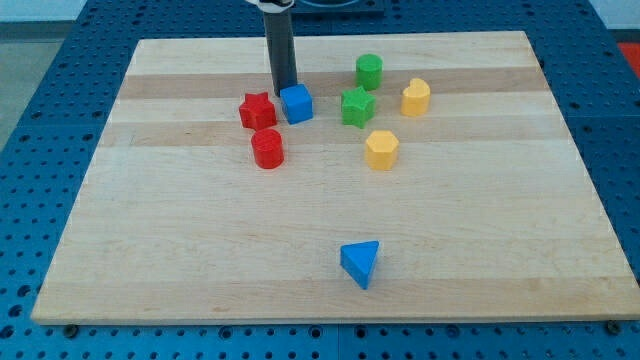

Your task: Separate the green star and green circle

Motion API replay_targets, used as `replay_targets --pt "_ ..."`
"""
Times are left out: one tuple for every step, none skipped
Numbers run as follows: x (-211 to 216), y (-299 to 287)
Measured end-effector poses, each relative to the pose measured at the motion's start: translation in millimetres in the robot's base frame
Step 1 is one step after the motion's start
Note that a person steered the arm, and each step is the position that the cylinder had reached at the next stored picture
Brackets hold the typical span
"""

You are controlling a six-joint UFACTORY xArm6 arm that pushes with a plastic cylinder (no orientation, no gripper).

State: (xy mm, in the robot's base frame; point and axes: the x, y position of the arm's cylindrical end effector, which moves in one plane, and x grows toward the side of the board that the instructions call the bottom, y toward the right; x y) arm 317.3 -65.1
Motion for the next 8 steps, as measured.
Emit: replay_targets --pt "15.7 0.6" --pt "24.9 5.8" --pt "25.2 16.2" --pt "25.2 16.1" --pt "33.2 21.7" --pt "44.5 37.9" --pt "51.2 61.1" --pt "51.4 69.2"
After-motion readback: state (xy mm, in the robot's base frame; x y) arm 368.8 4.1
